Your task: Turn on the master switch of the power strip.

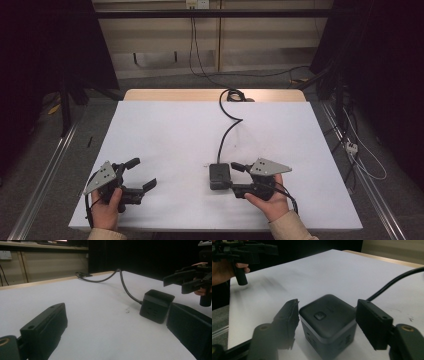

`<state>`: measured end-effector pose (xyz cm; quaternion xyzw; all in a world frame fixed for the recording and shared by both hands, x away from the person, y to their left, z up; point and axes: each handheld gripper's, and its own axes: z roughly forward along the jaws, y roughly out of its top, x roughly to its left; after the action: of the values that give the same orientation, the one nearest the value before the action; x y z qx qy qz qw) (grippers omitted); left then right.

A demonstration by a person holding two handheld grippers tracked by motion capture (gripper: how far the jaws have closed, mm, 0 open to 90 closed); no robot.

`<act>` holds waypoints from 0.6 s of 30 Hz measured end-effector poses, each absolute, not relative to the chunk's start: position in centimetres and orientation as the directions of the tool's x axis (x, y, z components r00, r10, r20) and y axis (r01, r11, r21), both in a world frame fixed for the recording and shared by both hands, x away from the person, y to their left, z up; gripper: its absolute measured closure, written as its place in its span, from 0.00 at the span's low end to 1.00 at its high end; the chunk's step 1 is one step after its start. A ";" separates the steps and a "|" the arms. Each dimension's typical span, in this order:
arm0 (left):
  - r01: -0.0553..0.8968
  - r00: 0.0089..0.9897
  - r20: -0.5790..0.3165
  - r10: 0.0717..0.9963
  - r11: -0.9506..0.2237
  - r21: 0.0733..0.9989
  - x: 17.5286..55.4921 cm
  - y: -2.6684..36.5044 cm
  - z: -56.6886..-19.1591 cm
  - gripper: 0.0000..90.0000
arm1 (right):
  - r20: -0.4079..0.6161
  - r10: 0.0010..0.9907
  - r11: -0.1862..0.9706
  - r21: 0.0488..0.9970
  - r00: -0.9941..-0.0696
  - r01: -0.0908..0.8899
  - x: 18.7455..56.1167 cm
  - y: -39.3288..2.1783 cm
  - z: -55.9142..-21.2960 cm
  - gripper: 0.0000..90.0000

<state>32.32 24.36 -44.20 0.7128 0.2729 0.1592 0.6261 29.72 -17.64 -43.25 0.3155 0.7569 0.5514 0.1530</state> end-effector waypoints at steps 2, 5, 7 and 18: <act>0.192 0.801 -0.116 0.588 -0.067 0.979 32.4 24.3 -44.2 0.03 | 0.111 0.652 0.190 0.934 -0.750 0.303 29.6 -18.2 -43.3 0.35; 0.191 0.801 -0.115 0.587 -0.070 0.979 32.4 24.3 -44.3 0.03 | 0.122 0.650 0.182 0.933 -0.750 0.310 29.7 -18.8 -43.3 0.30; 0.191 0.803 -0.116 0.585 -0.068 0.979 32.4 24.3 -44.3 0.03 | 0.120 0.654 0.189 0.930 -0.747 0.315 29.7 -19.0 -43.3 0.29; 0.194 0.802 -0.120 0.585 -0.065 0.979 32.4 24.4 -44.3 0.03 | 0.124 0.688 0.180 0.925 -0.715 0.334 29.7 -20.7 -43.6 0.23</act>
<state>32.41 24.38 -44.28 0.7130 0.2731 0.1559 0.6267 29.75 -20.68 -43.63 0.3407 0.7507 0.5420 0.1633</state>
